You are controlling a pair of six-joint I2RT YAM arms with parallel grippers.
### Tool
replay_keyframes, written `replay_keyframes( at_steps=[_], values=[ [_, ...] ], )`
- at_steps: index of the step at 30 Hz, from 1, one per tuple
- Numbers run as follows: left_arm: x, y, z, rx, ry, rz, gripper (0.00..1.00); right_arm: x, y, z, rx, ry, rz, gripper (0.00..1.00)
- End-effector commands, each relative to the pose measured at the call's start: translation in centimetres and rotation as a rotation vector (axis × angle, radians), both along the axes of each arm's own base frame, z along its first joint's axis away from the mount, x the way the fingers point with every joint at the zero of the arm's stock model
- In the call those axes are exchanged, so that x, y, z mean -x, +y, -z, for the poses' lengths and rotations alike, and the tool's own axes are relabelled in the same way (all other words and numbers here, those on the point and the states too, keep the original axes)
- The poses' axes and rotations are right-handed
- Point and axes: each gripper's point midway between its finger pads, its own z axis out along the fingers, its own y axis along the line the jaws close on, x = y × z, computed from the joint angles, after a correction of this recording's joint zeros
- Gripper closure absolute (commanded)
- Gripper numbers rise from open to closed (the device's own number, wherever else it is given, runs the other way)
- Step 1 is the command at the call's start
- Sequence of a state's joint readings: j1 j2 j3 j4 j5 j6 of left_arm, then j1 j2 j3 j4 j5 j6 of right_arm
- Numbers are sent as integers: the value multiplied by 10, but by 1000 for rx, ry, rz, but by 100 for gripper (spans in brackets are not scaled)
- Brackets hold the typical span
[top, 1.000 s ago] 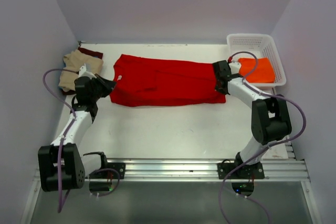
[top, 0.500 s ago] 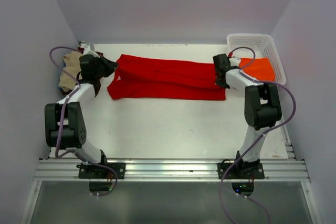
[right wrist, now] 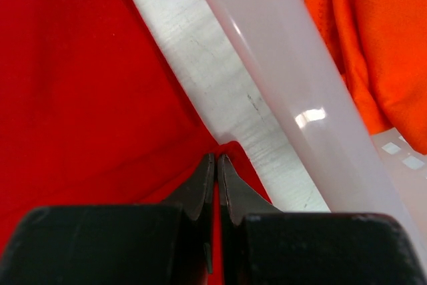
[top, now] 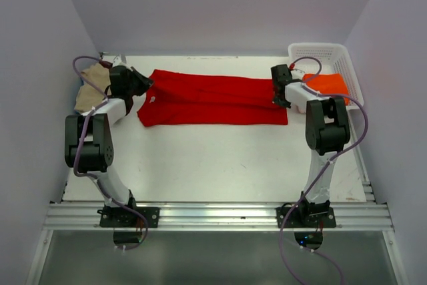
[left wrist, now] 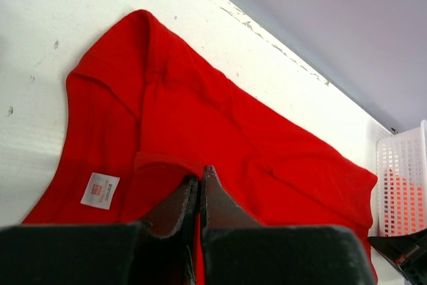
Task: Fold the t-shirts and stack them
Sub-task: Fold the other side of the tshirt into a rectangle
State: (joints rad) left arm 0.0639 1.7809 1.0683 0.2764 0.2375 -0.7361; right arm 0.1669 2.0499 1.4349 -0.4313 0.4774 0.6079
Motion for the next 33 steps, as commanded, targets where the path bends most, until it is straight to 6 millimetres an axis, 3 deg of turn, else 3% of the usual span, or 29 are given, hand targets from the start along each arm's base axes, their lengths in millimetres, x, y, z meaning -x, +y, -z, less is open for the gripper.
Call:
replay_keyframes(
  at_steps=[1,3,6,7,8,10,11,12,14,17,18,21,22,24,25,26,27,28,29,31,33],
  values=[
    [-23,9,-20,-48,-89,-29,100,-20,-2,-9,-3,-47,2,100],
    [-27,11,-18,-48,-96,-41,100,-23,-2,-9,-8,-55,7,100],
    [-33,12,-21,-49,-127,-49,100,-28,0,-20,-22,-118,8,84],
    [-34,13,-24,-49,-142,-53,100,-30,0,-24,-28,-140,8,59],
    [-35,13,-29,-50,-168,-53,99,-31,1,-28,-32,-176,1,46],
    [-34,13,-40,-49,-209,-56,78,-35,2,-51,-42,-250,-17,21],
    [-35,12,-51,-47,-256,-57,67,-37,3,-56,-43,-275,-34,13],
    [-33,12,-65,-47,-294,-61,46,-38,4,-63,-46,-296,-44,1],
    [-28,11,-76,-52,-334,-64,11,-40,7,-86,-55,-363,-72,1],
    [-19,4,-93,-72,-367,-55,7,-37,14,-116,-87,-461,-119,1],
    [-14,2,-105,-76,-390,-50,0,-35,16,-120,-90,-472,-131,1],
    [4,-9,-110,-77,-386,-25,0,-23,21,-130,-92,-488,-165,1],
    [11,-13,-100,-76,-364,-14,0,-20,22,-130,-93,-486,-170,1],
    [24,-34,-89,-63,-316,39,3,-15,28,-129,-117,-466,-199,1],
    [34,-44,-70,-48,-268,64,6,-12,31,-125,-130,-443,-208,3],
    [39,-47,-61,-27,-242,74,17,-6,34,-116,-144,-408,-220,8],
    [43,-51,-54,6,-227,83,28,-3,38,-112,-164,-394,-240,33],
    [54,-58,-34,29,-191,117,41,4,48,-102,-208,-363,-278,67],
    [56,-61,-31,45,-196,129,68,9,50,-96,-233,-347,-265,100],
    [63,-67,-7,79,-135,157,94,21,55,-80,-266,-298,-268,100],
    [65,-69,11,89,-93,168,100,26,60,-70,-280,-274,-274,100]
  ],
)
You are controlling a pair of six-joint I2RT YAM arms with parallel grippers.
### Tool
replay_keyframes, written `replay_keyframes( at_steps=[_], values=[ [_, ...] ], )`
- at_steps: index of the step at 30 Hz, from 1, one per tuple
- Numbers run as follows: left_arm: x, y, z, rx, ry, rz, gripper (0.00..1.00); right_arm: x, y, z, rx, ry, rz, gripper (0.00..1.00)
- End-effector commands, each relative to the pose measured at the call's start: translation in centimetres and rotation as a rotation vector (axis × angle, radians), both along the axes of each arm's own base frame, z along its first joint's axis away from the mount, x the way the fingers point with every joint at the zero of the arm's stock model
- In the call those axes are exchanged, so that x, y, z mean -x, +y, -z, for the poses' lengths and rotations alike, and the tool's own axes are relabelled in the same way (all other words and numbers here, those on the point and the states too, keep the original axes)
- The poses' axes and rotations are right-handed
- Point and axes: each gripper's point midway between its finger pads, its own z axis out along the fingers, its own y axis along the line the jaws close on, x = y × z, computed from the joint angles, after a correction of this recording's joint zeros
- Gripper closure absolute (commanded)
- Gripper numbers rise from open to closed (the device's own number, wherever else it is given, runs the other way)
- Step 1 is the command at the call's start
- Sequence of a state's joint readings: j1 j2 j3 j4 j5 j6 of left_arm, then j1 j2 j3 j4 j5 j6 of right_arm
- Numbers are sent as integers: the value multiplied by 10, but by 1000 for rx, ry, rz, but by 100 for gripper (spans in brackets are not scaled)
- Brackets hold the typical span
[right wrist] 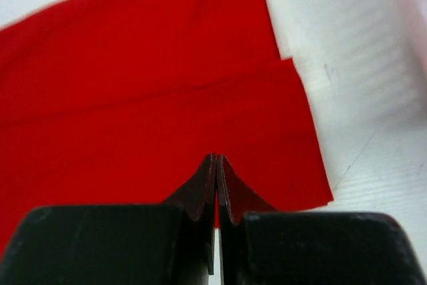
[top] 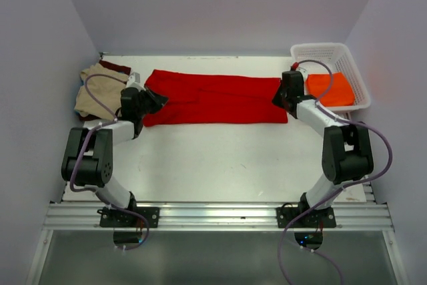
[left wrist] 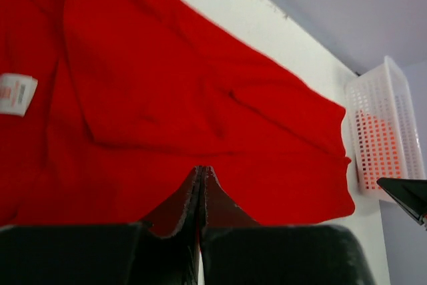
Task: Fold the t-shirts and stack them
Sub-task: Fold the other side of the tshirt into a rectangle, then rotate the tshirt 80 degrees
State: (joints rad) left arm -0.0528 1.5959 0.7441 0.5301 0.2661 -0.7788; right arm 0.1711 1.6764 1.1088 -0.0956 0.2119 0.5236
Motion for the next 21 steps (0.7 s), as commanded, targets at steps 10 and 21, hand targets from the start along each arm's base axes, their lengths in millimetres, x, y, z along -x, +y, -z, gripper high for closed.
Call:
replay_keyframes(
  at_steps=[10,21],
  values=[
    [2,-10,39,34,68,52,100,18,37,73,-77,228,-136,100],
    [23,9,101,-13,278,-55,100,57,45,105,-22,391,-183,100]
  ],
)
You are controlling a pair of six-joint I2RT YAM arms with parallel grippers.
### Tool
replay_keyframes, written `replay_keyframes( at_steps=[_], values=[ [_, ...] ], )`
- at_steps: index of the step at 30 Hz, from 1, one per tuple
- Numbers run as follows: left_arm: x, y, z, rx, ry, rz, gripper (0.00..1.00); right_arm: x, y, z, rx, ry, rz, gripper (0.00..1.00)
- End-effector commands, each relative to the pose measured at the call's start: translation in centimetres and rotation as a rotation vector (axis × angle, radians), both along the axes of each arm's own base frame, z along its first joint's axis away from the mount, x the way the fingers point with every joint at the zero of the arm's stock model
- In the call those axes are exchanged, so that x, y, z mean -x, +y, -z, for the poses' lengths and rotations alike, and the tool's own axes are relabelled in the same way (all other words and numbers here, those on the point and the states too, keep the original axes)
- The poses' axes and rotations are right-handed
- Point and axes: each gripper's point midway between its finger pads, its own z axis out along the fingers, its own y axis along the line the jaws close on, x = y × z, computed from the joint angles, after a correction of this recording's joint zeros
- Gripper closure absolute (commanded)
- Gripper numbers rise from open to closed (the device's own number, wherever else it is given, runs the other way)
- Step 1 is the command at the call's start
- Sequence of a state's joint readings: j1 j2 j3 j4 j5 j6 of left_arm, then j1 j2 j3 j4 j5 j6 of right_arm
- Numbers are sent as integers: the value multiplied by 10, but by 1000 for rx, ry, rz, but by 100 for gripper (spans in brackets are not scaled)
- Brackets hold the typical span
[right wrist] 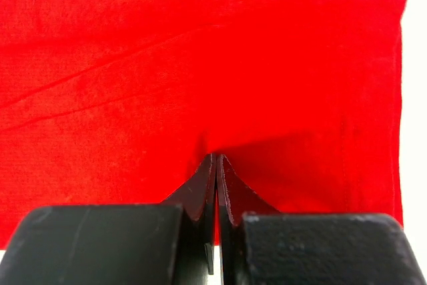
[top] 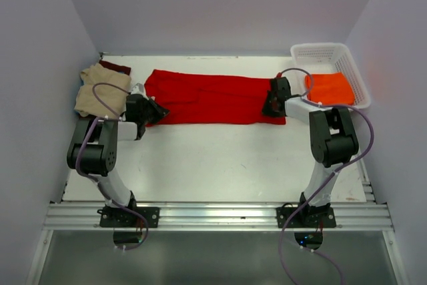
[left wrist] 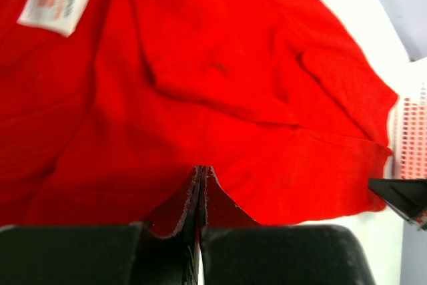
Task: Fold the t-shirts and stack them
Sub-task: Rotate the tshirt 80 degrees
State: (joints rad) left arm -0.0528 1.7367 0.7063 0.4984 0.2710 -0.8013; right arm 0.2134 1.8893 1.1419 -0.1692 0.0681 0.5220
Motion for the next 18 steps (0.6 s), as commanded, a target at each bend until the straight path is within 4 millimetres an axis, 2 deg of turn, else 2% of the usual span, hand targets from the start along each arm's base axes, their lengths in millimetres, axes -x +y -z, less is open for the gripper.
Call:
replay_keyframes(
  at_steps=[1,3,4,6,7,9,10,14,16,17,18],
  values=[
    [6,11,27,-34,83,-58,100,47,8,18,47,166,-82,100],
    [2,16,34,-47,105,-76,100,61,12,13,70,197,-115,100],
    [0,16,35,-47,107,-70,100,81,13,15,115,249,-137,100],
    [-7,19,34,-46,111,-90,100,100,15,11,151,271,-160,100],
    [-7,20,37,-46,127,-96,100,119,19,5,163,290,-188,100],
    [-14,22,36,-32,137,-106,100,137,23,0,176,309,-215,100],
    [-15,23,38,-29,145,-108,100,152,25,-5,186,324,-240,100],
    [-24,23,38,-1,158,-107,100,183,27,-9,194,366,-277,100],
    [-31,21,34,8,150,-94,100,200,30,-5,186,399,-307,100],
    [-32,19,39,14,161,-84,100,206,32,-5,170,402,-320,100],
    [-36,14,34,27,156,-54,100,220,34,2,142,436,-336,100]
  ],
)
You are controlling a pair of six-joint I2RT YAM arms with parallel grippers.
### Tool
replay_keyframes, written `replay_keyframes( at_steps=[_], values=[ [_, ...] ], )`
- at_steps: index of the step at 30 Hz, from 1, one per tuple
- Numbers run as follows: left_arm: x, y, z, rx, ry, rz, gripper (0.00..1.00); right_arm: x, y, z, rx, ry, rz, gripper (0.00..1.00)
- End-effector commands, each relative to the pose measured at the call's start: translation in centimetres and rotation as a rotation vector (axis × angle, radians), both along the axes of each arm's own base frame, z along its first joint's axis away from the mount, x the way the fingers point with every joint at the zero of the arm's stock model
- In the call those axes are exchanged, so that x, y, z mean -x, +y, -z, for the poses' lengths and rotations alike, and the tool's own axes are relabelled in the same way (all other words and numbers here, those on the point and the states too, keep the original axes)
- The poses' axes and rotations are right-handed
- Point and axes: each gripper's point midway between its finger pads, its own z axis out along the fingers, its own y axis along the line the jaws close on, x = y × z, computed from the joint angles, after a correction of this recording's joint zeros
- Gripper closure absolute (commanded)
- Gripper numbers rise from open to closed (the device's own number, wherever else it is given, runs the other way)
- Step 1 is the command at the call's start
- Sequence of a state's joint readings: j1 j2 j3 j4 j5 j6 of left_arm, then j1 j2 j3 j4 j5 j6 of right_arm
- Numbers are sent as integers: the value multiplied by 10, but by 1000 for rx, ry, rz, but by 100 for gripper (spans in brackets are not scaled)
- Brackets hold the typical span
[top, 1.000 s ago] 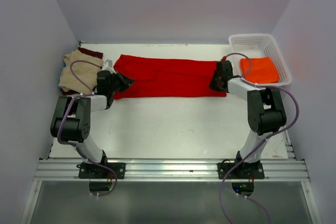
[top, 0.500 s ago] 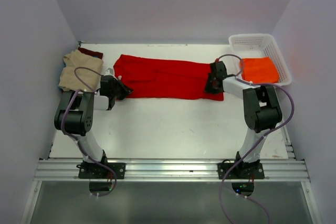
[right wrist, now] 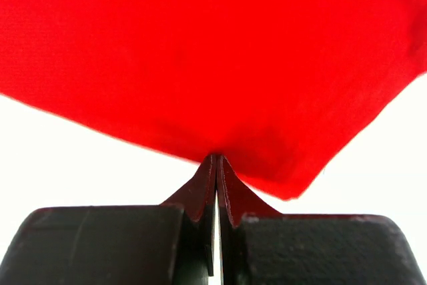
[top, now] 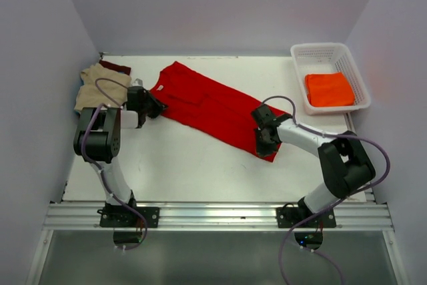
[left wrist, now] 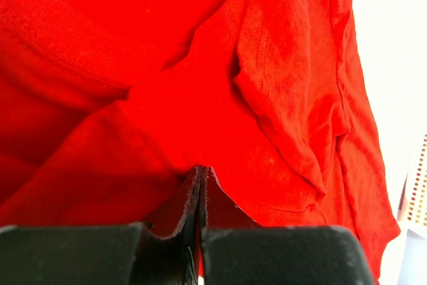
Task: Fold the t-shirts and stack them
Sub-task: Rotate the tshirt 80 degrees
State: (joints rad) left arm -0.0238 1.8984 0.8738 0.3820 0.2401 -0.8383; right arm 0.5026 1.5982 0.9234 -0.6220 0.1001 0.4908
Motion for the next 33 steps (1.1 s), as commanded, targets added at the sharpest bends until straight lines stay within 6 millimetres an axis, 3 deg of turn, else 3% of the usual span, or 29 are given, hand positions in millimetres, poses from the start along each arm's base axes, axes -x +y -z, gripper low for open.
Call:
replay_keyframes(
  at_steps=[1,3,6,8,11,12,15,18,21,24,28,33],
  values=[
    [-8,-3,6,23,41,26,100,41,4,6,-41,97,-26,100],
    [-12,-9,9,46,49,57,100,62,5,18,-40,134,-44,100],
    [-12,-12,8,56,44,68,100,78,9,29,-33,133,-65,100],
    [-12,-12,2,55,26,70,100,78,14,27,-50,105,-88,100],
    [-10,-11,0,44,21,74,100,70,27,1,-108,32,-129,100],
    [-10,-11,0,42,31,76,100,62,35,-19,-157,-30,-140,100],
    [-11,-9,-2,41,27,74,100,46,31,-52,-144,-131,-128,100],
    [-12,-9,-5,41,21,74,100,20,-9,-71,83,-246,-26,100],
    [-13,-8,-7,39,20,70,100,-1,-27,-84,249,-276,31,100],
    [-14,-8,-8,35,24,73,100,-14,-38,-64,363,-233,54,100],
    [-14,-8,-10,37,19,73,100,-24,-39,-30,371,-190,69,100],
    [-13,-8,-15,33,10,76,100,-17,-36,-1,341,-161,56,100]
  ],
)
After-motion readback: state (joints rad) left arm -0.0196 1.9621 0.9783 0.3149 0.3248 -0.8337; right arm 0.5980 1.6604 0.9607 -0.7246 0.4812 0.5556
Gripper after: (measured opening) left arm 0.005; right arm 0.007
